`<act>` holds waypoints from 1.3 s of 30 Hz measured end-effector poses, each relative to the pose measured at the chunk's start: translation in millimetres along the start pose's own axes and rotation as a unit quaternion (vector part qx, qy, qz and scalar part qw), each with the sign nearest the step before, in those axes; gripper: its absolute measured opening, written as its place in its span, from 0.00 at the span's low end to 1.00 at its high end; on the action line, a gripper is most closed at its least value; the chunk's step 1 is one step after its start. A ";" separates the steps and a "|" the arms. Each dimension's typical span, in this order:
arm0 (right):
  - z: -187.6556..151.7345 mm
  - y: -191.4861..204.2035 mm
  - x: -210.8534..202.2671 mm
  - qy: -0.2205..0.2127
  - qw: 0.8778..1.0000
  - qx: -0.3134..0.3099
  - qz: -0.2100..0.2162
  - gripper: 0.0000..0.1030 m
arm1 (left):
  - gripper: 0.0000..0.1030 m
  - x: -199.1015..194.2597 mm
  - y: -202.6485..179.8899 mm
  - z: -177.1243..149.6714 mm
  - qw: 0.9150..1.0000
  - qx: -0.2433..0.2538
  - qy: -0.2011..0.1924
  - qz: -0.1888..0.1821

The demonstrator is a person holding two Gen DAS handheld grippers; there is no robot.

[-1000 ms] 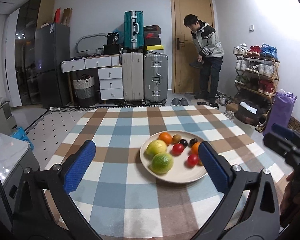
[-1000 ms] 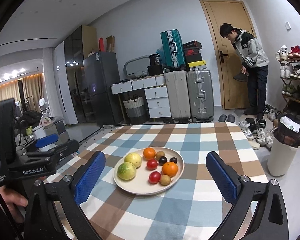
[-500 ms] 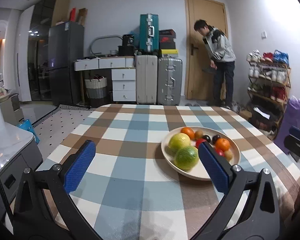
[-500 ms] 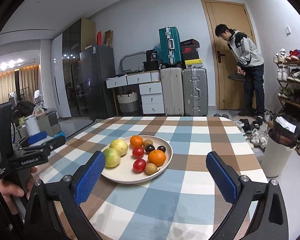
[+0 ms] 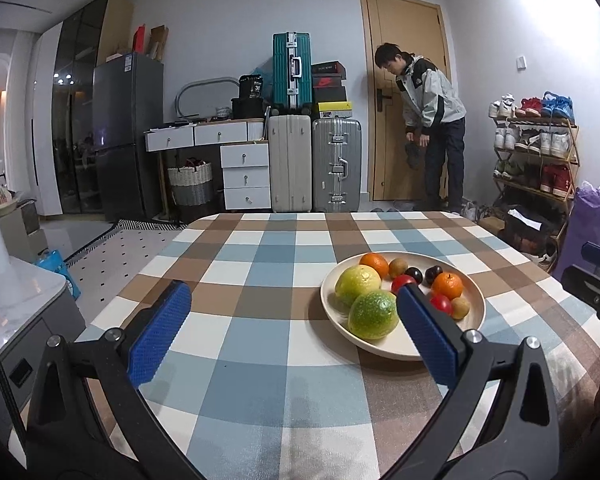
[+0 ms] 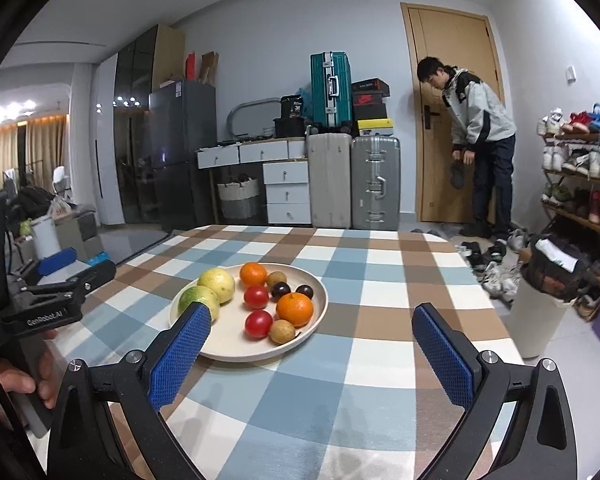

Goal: Organize fruits

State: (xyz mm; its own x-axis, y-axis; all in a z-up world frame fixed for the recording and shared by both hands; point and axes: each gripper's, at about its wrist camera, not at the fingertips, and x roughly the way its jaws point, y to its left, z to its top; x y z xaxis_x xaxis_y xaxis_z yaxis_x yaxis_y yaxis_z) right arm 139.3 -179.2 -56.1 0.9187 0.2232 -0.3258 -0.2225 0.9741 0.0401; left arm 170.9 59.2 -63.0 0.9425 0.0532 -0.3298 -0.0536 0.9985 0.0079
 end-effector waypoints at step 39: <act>1.6 4.7 -0.4 -0.003 1.000 -0.008 -0.003 1.00 | 1.00 -8.1 -6.3 -0.8 1.000 0.000 -0.002 -0.010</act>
State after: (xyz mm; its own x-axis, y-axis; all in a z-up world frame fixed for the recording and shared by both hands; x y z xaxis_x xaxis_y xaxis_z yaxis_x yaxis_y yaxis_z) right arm 138.4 -174.7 -54.3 0.9219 0.2174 -0.3207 -0.2222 0.9747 0.0221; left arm 163.4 52.4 -61.1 0.9447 0.0337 -0.3262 -0.0354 0.9994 0.0007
